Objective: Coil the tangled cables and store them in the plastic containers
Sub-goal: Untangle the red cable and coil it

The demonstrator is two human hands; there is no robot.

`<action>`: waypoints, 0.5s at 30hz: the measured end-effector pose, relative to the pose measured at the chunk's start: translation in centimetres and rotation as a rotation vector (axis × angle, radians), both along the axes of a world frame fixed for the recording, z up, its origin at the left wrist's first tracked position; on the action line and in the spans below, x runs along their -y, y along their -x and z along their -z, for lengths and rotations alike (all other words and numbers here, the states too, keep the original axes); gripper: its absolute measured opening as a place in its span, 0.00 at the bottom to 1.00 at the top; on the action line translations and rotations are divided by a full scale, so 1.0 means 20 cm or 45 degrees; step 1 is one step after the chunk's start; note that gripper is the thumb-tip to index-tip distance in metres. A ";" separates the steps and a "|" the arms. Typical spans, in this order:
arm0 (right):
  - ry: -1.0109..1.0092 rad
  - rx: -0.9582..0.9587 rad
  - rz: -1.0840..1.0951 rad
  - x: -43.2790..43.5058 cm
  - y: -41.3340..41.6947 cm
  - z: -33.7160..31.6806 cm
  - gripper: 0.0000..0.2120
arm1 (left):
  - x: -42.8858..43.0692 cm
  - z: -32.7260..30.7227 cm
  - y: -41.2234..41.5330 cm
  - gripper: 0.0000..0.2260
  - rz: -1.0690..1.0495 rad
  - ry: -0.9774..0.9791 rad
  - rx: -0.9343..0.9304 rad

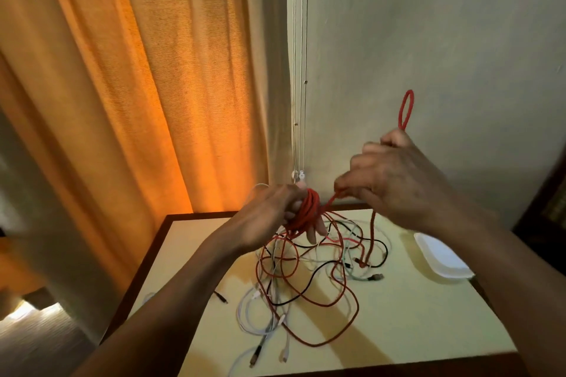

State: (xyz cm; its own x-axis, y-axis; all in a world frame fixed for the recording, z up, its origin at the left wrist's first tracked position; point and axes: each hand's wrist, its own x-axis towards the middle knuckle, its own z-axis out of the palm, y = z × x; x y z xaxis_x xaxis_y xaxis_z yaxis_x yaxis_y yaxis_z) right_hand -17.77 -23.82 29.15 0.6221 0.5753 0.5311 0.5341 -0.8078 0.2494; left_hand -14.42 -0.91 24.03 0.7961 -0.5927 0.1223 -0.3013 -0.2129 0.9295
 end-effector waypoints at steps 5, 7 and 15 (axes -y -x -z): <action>-0.074 -0.066 -0.031 0.00 -0.16 -0.12 0.13 | 0.03 0.00 0.08 0.28 0.266 0.210 -0.136; -0.160 -0.169 -0.033 -0.03 -0.22 -0.09 0.18 | 0.04 -0.02 0.11 0.29 0.382 0.394 -0.257; -0.387 -0.471 0.096 -0.17 -0.21 0.25 0.11 | 0.00 -0.12 0.11 0.27 0.331 1.213 -0.409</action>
State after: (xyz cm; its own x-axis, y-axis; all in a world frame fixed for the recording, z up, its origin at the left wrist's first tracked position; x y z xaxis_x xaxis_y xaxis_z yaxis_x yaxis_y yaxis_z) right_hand -13.62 -20.37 24.17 0.8351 0.3742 0.4031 0.4793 -0.8547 -0.1995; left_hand -16.65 -0.99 26.49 0.7353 -0.5198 0.4350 0.0590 0.6884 0.7230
